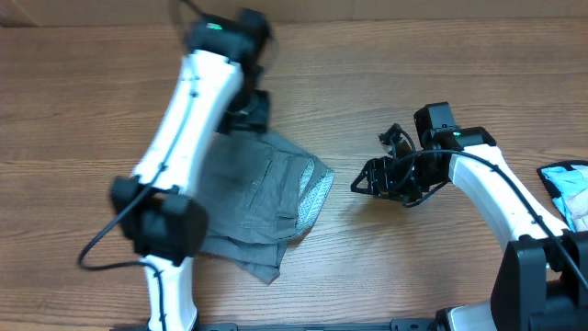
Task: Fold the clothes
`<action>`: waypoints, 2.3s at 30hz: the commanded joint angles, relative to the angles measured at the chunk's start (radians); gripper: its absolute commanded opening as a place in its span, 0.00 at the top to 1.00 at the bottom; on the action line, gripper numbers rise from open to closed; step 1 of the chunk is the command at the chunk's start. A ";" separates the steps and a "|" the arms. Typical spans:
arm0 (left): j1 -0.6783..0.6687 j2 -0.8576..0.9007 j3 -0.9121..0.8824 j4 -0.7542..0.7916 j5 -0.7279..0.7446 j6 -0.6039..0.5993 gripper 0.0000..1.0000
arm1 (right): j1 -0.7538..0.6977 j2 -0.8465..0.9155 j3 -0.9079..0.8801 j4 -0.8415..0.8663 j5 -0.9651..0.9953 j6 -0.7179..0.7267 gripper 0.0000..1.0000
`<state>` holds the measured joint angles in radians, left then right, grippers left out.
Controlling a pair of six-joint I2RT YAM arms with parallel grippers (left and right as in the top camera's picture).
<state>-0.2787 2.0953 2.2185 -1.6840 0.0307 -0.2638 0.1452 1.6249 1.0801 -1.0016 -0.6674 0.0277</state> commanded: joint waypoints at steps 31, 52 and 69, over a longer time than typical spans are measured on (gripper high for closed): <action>0.179 -0.421 -0.947 0.386 0.306 0.060 0.18 | 0.521 0.195 0.011 0.022 0.061 0.444 0.96; 0.196 -0.421 -1.297 0.647 0.284 -0.028 0.96 | 0.401 0.176 0.092 0.055 -0.034 0.272 0.37; 0.218 -0.421 -1.232 0.536 0.175 -0.002 0.96 | 0.582 0.177 0.035 0.132 0.060 0.471 0.96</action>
<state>-0.0814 1.6760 0.9680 -1.1404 0.2840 -0.2806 0.7372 1.8225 1.1213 -0.8391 -0.6235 0.4732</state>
